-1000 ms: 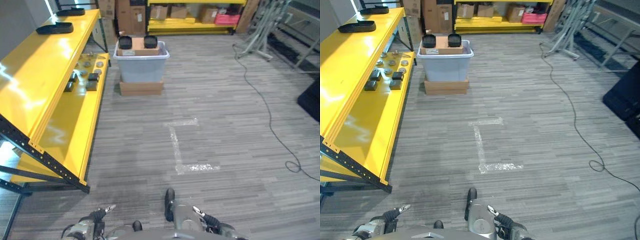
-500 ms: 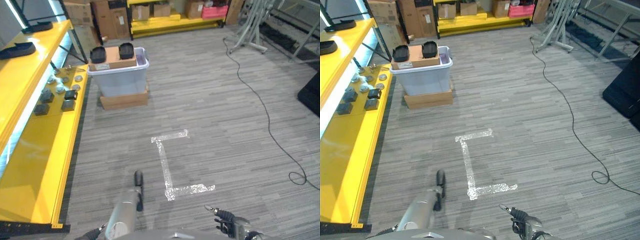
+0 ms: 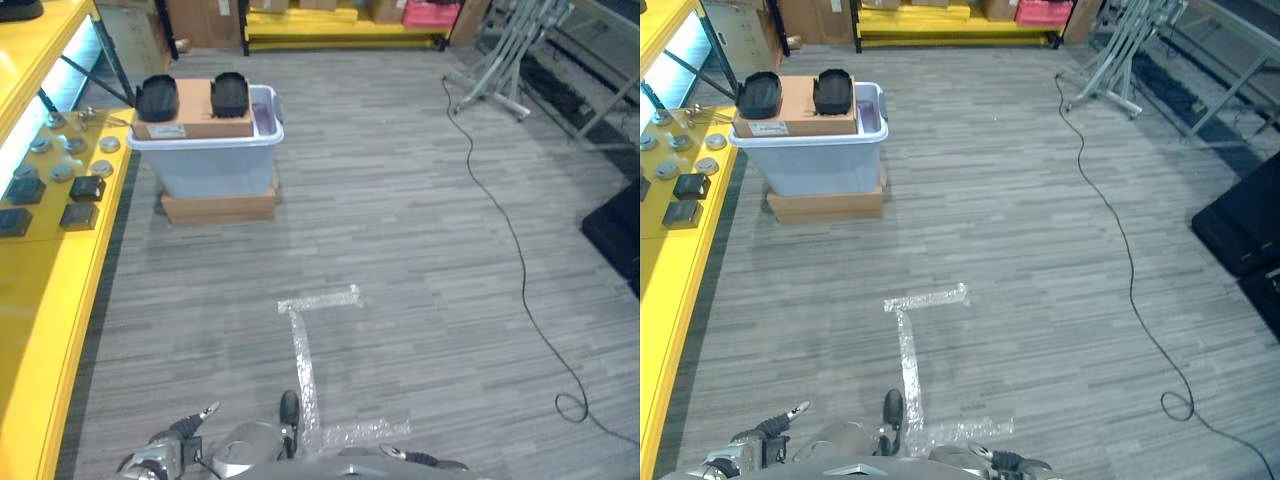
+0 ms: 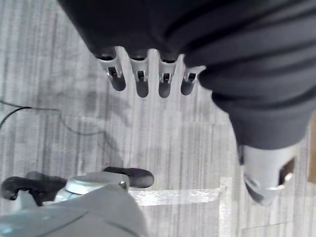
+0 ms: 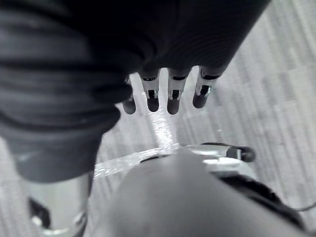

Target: Move parts from the plastic box to the shelf.

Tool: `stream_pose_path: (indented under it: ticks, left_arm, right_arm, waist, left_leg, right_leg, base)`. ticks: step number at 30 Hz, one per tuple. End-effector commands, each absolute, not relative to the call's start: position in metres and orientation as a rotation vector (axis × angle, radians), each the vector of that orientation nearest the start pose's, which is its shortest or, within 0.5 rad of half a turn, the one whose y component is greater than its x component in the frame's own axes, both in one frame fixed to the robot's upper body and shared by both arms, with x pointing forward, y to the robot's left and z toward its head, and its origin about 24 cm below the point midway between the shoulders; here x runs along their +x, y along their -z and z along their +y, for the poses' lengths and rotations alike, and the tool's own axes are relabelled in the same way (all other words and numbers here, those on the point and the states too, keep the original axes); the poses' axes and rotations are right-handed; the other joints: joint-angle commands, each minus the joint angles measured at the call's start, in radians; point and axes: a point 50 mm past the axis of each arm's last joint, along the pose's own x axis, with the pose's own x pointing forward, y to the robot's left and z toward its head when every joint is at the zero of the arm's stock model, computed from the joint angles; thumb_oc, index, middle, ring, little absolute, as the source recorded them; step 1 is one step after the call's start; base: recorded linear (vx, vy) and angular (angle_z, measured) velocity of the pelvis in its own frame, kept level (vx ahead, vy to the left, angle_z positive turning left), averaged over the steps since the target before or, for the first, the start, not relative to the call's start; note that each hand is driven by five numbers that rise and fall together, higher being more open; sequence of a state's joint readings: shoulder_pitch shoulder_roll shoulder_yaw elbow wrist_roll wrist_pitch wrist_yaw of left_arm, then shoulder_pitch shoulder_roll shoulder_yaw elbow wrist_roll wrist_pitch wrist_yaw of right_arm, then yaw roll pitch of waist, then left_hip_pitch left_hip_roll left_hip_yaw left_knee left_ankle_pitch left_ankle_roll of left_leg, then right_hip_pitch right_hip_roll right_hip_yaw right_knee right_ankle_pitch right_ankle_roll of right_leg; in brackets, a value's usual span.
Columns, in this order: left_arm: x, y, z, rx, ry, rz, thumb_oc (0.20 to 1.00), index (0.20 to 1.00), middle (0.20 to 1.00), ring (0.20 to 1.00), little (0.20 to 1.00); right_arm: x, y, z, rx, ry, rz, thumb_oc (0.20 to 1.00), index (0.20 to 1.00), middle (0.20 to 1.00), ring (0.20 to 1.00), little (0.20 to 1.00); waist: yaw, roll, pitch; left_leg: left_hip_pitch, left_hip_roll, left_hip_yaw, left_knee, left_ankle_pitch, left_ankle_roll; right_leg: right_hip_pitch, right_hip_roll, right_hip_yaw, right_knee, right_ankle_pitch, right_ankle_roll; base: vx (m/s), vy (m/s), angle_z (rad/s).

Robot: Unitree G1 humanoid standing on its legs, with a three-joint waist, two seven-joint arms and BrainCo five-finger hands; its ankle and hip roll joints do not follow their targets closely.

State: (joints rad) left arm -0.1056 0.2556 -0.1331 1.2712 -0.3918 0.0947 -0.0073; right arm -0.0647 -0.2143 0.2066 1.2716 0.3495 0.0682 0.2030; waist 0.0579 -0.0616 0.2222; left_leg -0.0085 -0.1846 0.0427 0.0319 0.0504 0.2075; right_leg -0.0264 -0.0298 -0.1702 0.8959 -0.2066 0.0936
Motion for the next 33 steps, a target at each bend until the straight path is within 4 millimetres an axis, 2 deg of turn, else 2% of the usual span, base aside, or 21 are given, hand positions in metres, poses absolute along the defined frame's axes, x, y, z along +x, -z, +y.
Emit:
stream_pose_path:
  ticks: [1, 2, 3, 4, 5, 6, 9, 13, 14, 16, 17, 18, 20, 21, 22, 23, 24, 25, 28, 31, 33]
  left_arm:
    - [0.105, 0.158, 0.242, -0.063, -0.319, 1.234, 1.0, 1.0, 1.0, 1.0, 1.0]
    - [0.109, 0.156, 0.242, -0.063, -0.315, 1.223, 1.0, 1.0, 1.0, 1.0, 1.0]
    - [0.111, 0.155, 0.243, -0.059, -0.313, 1.22, 1.0, 1.0, 1.0, 1.0, 1.0]
    - [0.117, 0.153, 0.244, -0.052, -0.307, 1.214, 1.0, 1.0, 1.0, 1.0, 1.0]
    - [0.117, 0.153, 0.244, -0.053, -0.307, 1.215, 1.0, 1.0, 1.0, 1.0, 1.0]
    - [0.12, 0.153, 0.243, -0.054, -0.301, 1.216, 1.0, 1.0, 1.0, 1.0, 1.0]
    - [0.118, 0.155, 0.239, -0.056, -0.294, 1.231, 1.0, 1.0, 1.0, 1.0, 1.0]
    - [0.112, 0.159, 0.231, -0.074, -0.318, 1.253, 1.0, 1.0, 1.0, 1.0, 1.0]
    - [0.111, 0.159, 0.229, -0.086, -0.307, 1.259, 1.0, 1.0, 1.0, 1.0, 1.0]
    - [0.111, 0.16, 0.227, -0.081, -0.282, 1.262, 1.0, 1.0, 1.0, 1.0, 1.0]
    - [0.112, 0.16, 0.222, -0.065, -0.263, 1.256, 1.0, 1.0, 1.0, 1.0, 1.0]
    - [0.113, 0.161, 0.22, -0.075, -0.26, 1.25, 1.0, 1.0, 1.0, 1.0, 1.0]
    - [0.113, 0.161, 0.219, -0.08, -0.259, 1.248, 1.0, 1.0, 1.0, 1.0, 1.0]
    - [0.116, 0.16, 0.218, -0.071, -0.223, 1.249, 1.0, 1.0, 1.0, 1.0, 1.0]
    - [0.117, 0.16, 0.218, -0.061, -0.209, 1.251, 1.0, 1.0, 1.0, 1.0, 1.0]
    - [0.115, 0.16, 0.218, -0.046, -0.199, 1.255, 1.0, 1.0, 1.0, 1.0, 1.0]
    - [0.11, 0.161, 0.219, -0.048, -0.209, 1.257, 1.0, 1.0, 1.0, 1.0, 1.0]
    - [0.108, 0.161, 0.221, -0.041, -0.206, 1.258, 1.0, 1.0, 1.0, 1.0, 1.0]
    - [0.105, 0.162, 0.222, -0.012, -0.181, 1.261, 1.0, 1.0, 1.0, 1.0, 1.0]
    - [0.1, 0.163, 0.225, 0.001, -0.19, 1.266, 1.0, 1.0, 1.0, 1.0, 1.0]
    - [0.102, 0.161, 0.228, -0.001, -0.199, 1.246, 1.0, 1.0, 1.0, 1.0, 1.0]
  right_arm:
    - [0.108, 0.158, -0.228, 0.059, 0.027, 1.221, 1.0, 1.0, 1.0, 1.0, 1.0]
    - [0.11, 0.158, -0.226, 0.055, 0.032, 1.209, 1.0, 1.0, 1.0, 1.0, 1.0]
    - [0.111, 0.157, -0.227, 0.054, 0.035, 1.207, 1.0, 1.0, 1.0, 1.0, 1.0]
    - [0.113, 0.156, -0.23, 0.055, 0.051, 1.202, 1.0, 1.0, 1.0, 1.0, 1.0]
    - [0.113, 0.156, -0.23, 0.055, 0.051, 1.202, 1.0, 1.0, 1.0, 1.0, 1.0]
    - [0.113, 0.155, -0.235, 0.054, 0.06, 1.201, 1.0, 1.0, 1.0, 1.0, 1.0]
    - [0.104, 0.156, -0.242, 0.04, 0.068, 1.225, 1.0, 1.0, 1.0, 1.0, 1.0]
    - [0.097, 0.156, -0.249, 0.039, 0.09, 1.263, 1.0, 1.0, 1.0, 1.0, 1.0]
    - [0.095, 0.156, -0.251, 0.025, 0.083, 1.278, 1.0, 1.0, 1.0, 1.0, 1.0]
    - [0.096, 0.155, -0.253, 0.014, 0.085, 1.276, 1.0, 1.0, 1.0, 1.0, 1.0]
    - [0.1, 0.152, -0.259, -0.006, 0.093, 1.264, 1.0, 1.0, 1.0, 1.0, 1.0]
    - [0.103, 0.15, -0.263, -0.016, 0.095, 1.251, 1.0, 1.0, 1.0, 1.0, 1.0]
    - [0.104, 0.15, -0.264, -0.018, 0.098, 1.245, 1.0, 1.0, 1.0, 1.0, 1.0]
    - [0.109, 0.146, -0.269, 0.001, 0.129, 1.2, 1.0, 1.0, 1.0, 1.0, 1.0]
    - [0.112, 0.146, -0.269, 0.009, 0.135, 1.188, 1.0, 1.0, 1.0, 1.0, 1.0]
    - [0.117, 0.144, -0.269, 0.018, 0.143, 1.163, 1.0, 1.0, 1.0, 1.0, 1.0]
    - [0.121, 0.143, -0.268, 0.01, 0.146, 1.144, 1.0, 1.0, 1.0, 1.0, 1.0]
    - [0.121, 0.143, -0.268, 0.005, 0.145, 1.138, 1.0, 1.0, 1.0, 1.0, 1.0]
    - [0.12, 0.143, -0.269, 0.011, 0.157, 1.13, 1.0, 1.0, 1.0, 1.0, 1.0]
    - [0.121, 0.142, -0.27, 0.018, 0.184, 1.133, 1.0, 1.0, 1.0, 1.0, 1.0]
    - [0.115, 0.145, -0.267, 0.03, 0.173, 1.171, 1.0, 1.0, 1.0, 1.0, 1.0]
  waist:
    - [0.007, 0.079, -0.003]
    - [-0.006, 0.073, 0.004]
    - [-0.011, 0.071, 0.008]
    - [-0.036, 0.054, 0.012]
    - [-0.039, 0.056, 0.016]
    - [-0.066, 0.047, 0.016]
    - [-0.102, 0.045, 0.016]
    - [-0.124, 0.053, -0.013]
    - [-0.128, 0.065, -0.018]
    - [-0.125, 0.062, -0.016]
    - [-0.109, 0.039, 0.007]
    - [-0.098, 0.033, 0.023]
    - [-0.095, 0.035, 0.028]
    - [-0.074, 0.028, 0.048]
    - [-0.073, 0.029, 0.045]
    - [-0.072, 0.03, 0.045]
    - [-0.066, 0.044, 0.042]
    - [-0.054, 0.056, 0.039]
    - [-0.033, 0.058, 0.046]
    - [-0.009, 0.054, 0.027]
    - [0.0, 0.052, 0.008]
  left_leg:
    - [0.0, 0.098, 0.021, 0.024, -0.097, -0.069]
    - [0.026, 0.087, -0.004, 0.015, -0.107, -0.075]
    - [0.035, 0.085, -0.011, 0.012, -0.112, -0.078]
    - [0.068, 0.059, -0.048, 0.008, -0.139, -0.085]
    - [0.074, 0.061, -0.051, 0.007, -0.141, -0.086]
    - [0.103, 0.039, -0.095, 0.004, -0.165, -0.087]
    - [0.161, 0.019, -0.14, 0.005, -0.198, -0.095]
    - [0.227, 0.021, -0.162, 0.063, -0.223, -0.123]
    - [0.227, 0.047, -0.124, 0.166, -0.155, -0.16]
    - [0.18, 0.062, -0.097, 0.287, -0.079, -0.191]
    - [0.035, 0.06, -0.042, 0.576, 0.006, -0.242]
    - [-0.057, 0.066, -0.021, 0.699, 0.025, -0.259]
    - [-0.086, 0.072, -0.017, 0.731, 0.026, -0.262]
    - [-0.18, 0.146, 0.022, 0.697, 0.002, -0.244]
    - [-0.17, 0.168, 0.036, 0.614, -0.013, -0.233]
    - [-0.127, 0.209, 0.086, 0.43, -0.037, -0.22]
    - [-0.118, 0.225, 0.101, 0.218, 0.006, -0.237]
    - [-0.144, 0.238, 0.077, 0.107, 0.053, -0.255]
    - [-0.173, 0.25, 0.043, 0.024, 0.115, -0.276]
    - [-0.161, 0.243, 0.055, -0.033, 0.092, -0.269]
    - [-0.138, 0.221, 0.055, -0.017, 0.049, -0.241]
  right_leg:
    - [-0.085, -0.027, 0.005, -0.227, 0.216, -0.001]
    - [-0.102, -0.02, -0.003, -0.375, 0.199, -0.007]
    - [-0.101, -0.018, -0.006, -0.419, 0.195, -0.009]
    - [-0.126, -0.005, 0.005, -0.62, 0.213, -0.013]
    - [-0.117, -0.003, 0.001, -0.626, 0.213, -0.014]
    - [-0.154, 0.009, 0.038, -0.734, 0.253, -0.007]
    - [-0.199, 0.014, 0.035, -0.795, 0.322, 0.003]
    - [-0.163, 0.041, 0.029, -0.844, 0.311, -0.037]
    - [-0.138, 0.045, 0.012, -0.851, 0.298, -0.052]
    - [-0.107, 0.035, 0.007, -0.858, 0.28, -0.063]
    - [-0.039, 0.007, 0.018, -0.866, 0.259, -0.083]
    - [-0.006, 0.0, 0.023, -0.867, 0.252, -0.094]
    - [0.003, 0.002, 0.024, -0.868, 0.251, -0.098]
    - [0.072, -0.004, 0.028, -0.887, 0.234, -0.101]
    - [0.079, -0.005, 0.024, -0.893, 0.227, -0.097]
    - [0.102, -0.005, 0.025, -0.909, 0.213, -0.087]
    - [0.127, 0.009, 0.038, -0.918, 0.193, -0.077]
    - [0.14, 0.026, 0.056, -0.919, 0.18, -0.074]
    - [0.179, 0.036, 0.079, -0.919, 0.155, -0.077]
    - [0.204, 0.026, 0.077, -0.925, 0.132, -0.071]
    - [0.222, 0.011, 0.066, -0.882, 0.089, -0.062]
  base:
    - [0.38, 0.014, 0.32]
    - [0.4, -0.018, 0.38]
    - [0.39, -0.093, 0.4]
    - [0.26, -0.061, 0.64]
    - [0.39, -0.065, 0.66]
    - [0.31, -0.018, 0.76]
    - [0.44, -0.023, 0.68]
    - [0.36, -0.066, 0.42]
    - [0.32, -0.064, 0.54]
    - [0.26, -0.111, 0.72]
    - [0.32, -0.182, 0.79]
    - [0.25, -0.159, 0.62]
    - [0.15, -0.056, 0.04]
    - [0.25, -0.027, -0.36]
    - [0.42, 0.044, -0.27]
    - [0.43, 0.204, -0.15]
    - [0.5, 0.256, -0.07]
    - [0.38, 0.203, 0.0]
    - [0.29, 0.127, 0.05]
    - [0.26, 0.182, -0.31]
    - [0.25, 0.205, -0.37]
